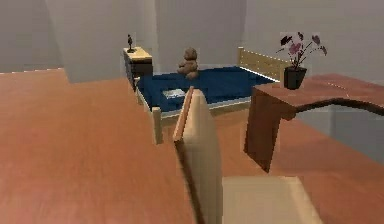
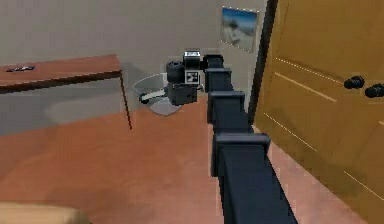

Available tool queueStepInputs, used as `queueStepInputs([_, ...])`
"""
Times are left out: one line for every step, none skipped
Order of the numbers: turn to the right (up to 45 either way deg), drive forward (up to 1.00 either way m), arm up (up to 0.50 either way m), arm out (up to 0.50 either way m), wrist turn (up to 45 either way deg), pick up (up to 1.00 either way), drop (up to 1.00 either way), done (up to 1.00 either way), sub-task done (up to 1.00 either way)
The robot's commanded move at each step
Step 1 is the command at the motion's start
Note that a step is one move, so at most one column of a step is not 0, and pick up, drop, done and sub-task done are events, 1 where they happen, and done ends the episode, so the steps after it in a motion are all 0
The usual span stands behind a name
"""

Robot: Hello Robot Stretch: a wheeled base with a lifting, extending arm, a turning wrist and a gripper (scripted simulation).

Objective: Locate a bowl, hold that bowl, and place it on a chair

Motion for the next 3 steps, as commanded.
queueStepInputs([9.0, 0.00, 0.00, 0.00, 0.0, 0.00, 0.00, 0.00, 0.00])
queueStepInputs([-9.0, 0.00, 0.00, 0.00, 0.0, 0.00, 0.00, 0.00, 0.00])
queueStepInputs([-30.0, 0.00, 0.00, 0.00, 0.0, 0.00, 0.00, 0.00, 0.00])
